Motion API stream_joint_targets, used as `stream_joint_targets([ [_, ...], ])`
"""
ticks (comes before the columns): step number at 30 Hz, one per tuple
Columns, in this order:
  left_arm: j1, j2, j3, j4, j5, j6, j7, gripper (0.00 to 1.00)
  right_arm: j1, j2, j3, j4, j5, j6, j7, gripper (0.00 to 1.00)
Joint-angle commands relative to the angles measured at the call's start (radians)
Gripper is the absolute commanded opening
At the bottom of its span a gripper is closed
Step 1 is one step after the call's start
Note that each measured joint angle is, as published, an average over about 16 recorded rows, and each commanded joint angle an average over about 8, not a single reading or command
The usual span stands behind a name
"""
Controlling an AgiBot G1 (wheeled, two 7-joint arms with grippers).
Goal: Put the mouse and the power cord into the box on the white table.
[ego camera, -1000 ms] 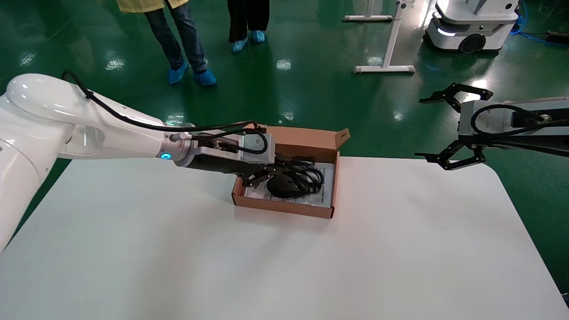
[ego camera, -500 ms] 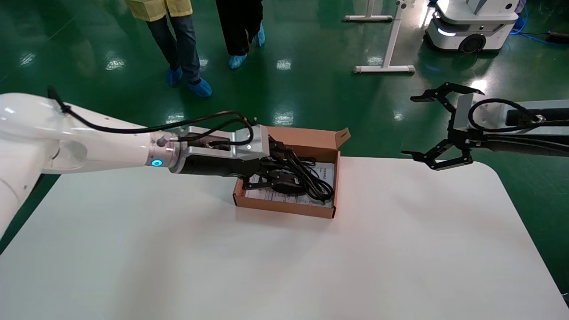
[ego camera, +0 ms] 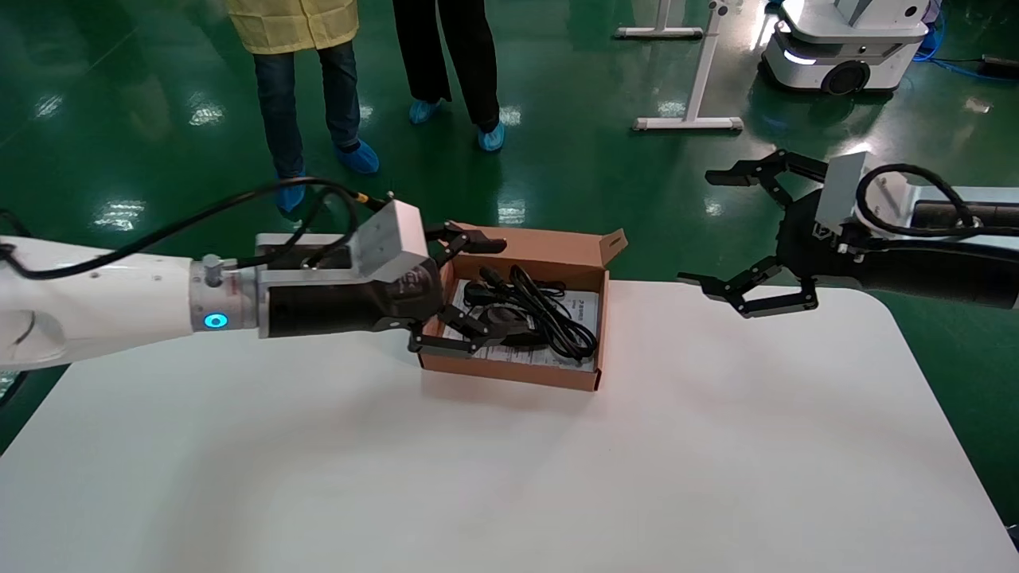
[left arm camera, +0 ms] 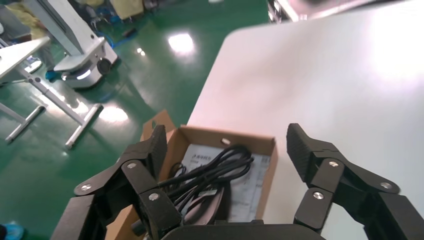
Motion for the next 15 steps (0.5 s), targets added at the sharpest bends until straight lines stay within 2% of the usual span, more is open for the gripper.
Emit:
stream_joint_targets([
  [1, 0.024, -0.025, -0.022, -0.039, -0.02, 0.011, -0.027, 1.0, -0.027, 0.011, 0.013, 0.041, 0.023, -0.003, 0.037, 1.0],
  [15, 0.187, -0.197, -0.174, -0.31, -0.155, 0.088, -0.216, 1.0, -0.217, 0.085, 0.105, 0.33, 0.184, -0.026, 0.295, 1.0],
])
